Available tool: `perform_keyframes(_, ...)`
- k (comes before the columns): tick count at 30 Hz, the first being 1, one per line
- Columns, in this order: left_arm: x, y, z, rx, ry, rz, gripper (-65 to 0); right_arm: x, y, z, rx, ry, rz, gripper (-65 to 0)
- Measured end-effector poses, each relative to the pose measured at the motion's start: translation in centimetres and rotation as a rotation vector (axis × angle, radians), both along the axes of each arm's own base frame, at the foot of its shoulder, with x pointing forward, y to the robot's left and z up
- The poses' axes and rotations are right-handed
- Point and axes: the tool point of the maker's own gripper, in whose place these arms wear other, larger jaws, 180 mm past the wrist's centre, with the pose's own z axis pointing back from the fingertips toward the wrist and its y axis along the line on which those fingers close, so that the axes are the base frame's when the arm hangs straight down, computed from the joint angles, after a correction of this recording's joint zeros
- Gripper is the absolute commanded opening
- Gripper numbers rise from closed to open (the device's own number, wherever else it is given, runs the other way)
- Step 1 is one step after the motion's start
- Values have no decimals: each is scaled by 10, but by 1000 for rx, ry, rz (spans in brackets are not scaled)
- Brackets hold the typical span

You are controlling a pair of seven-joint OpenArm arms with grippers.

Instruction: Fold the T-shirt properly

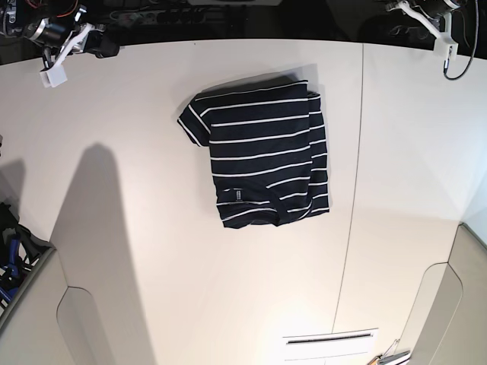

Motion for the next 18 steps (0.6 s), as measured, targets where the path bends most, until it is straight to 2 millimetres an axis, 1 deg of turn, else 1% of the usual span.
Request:
perform_keyframes(4,-18,5,-14,13,69,10,-477,-25,-6,-8,-40,60,12,-650)
perform_keyframes(7,-37,4,-29,-4,143,21,-477,-44,-17,-13,-97,104,31,-650)
perform_keyframes(10,-55,-7,-47,-37,215,11,-477,-59,-29,-16,-149,140,56,-650)
perform_keyframes(12,-72,-17,-62,-42,283,-21,-477,-69,-35,-17,-175,163,73,-650)
perform_keyframes(14,-87,-27,-75,-42,337,-64,-477,-81,-37,-20,-198,195,93,-650)
perform_keyframes(16,-96,-38,-85,-47,372,-113,-477,-95,-37,-25,-226,234,127,-650)
perform_keyframes(18,-104,-44,-93,-33,416,-158,-477,-106,-33,-29,-234,257,173,-650)
